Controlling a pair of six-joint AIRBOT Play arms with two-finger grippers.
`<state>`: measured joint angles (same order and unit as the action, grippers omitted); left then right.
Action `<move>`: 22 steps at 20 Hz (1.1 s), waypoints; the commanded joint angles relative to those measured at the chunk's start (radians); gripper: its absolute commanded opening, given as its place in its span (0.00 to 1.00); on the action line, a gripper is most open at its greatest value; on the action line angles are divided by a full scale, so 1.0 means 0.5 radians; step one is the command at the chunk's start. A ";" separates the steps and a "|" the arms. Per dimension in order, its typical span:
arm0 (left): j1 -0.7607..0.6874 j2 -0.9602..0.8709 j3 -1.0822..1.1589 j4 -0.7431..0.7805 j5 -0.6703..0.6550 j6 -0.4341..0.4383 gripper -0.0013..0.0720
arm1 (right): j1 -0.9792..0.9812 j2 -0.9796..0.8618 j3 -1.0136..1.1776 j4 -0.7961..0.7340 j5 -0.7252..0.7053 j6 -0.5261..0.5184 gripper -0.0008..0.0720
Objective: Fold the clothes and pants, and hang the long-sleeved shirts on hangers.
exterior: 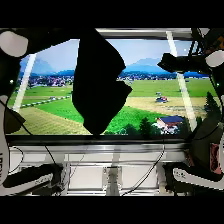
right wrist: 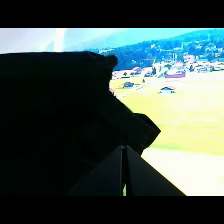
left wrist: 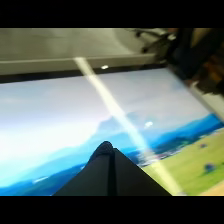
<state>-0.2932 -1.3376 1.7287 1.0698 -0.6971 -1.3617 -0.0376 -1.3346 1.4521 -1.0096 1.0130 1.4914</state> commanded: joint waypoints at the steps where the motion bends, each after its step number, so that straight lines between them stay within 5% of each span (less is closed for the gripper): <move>1: 0.091 -0.129 0.040 0.682 -0.079 -0.269 0.03 | 0.000 -0.001 0.000 -0.035 0.088 0.001 0.06; 3: 0.243 -0.252 0.040 0.852 -0.089 -0.407 0.03 | 0.000 -0.001 0.000 -0.035 0.193 0.000 0.06; 8: 0.563 -0.603 0.040 0.835 0.101 -0.421 0.04 | 0.002 -0.001 0.000 -0.034 0.294 0.001 0.06; 9: 0.593 -0.661 0.040 0.836 0.107 -0.467 0.20 | 0.002 -0.001 0.000 -0.033 0.271 0.001 0.07; 10: 0.612 -0.701 0.040 0.835 0.106 -0.527 0.53 | 0.002 -0.001 0.001 -0.033 0.243 0.001 0.10; 11: 0.622 -0.724 0.040 0.836 0.105 -0.626 0.74 | 0.002 -0.001 0.001 -0.031 0.210 0.001 0.19; 12: 0.626 -0.732 0.040 0.836 0.097 -0.726 0.75 | 0.002 -0.001 0.001 -0.031 0.166 0.001 0.28; 14: 0.623 -0.717 0.041 0.835 0.092 -0.765 0.65 | 0.002 -0.001 0.001 -0.030 0.073 0.001 0.31; 17: 0.594 -0.650 0.041 0.821 0.047 -0.759 0.13 | 0.002 -0.001 0.001 -0.013 -0.071 0.001 0.29; 18: 0.585 -0.620 0.041 0.821 0.039 -0.748 0.03 | 0.002 -0.001 0.001 -0.014 -0.111 0.001 0.16; 19: 0.577 -0.587 0.041 0.819 0.014 -0.747 0.03 | 0.002 -0.001 0.000 -0.014 -0.141 0.001 0.06; 22: 0.577 -0.494 0.031 0.702 -0.166 -0.602 0.03 | -0.006 -0.014 -0.002 0.043 -0.138 -0.002 0.05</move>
<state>-0.0025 -1.6211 1.7473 1.4681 -0.7116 -1.7134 -0.0383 -1.3361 1.4521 -1.0134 0.9672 1.4918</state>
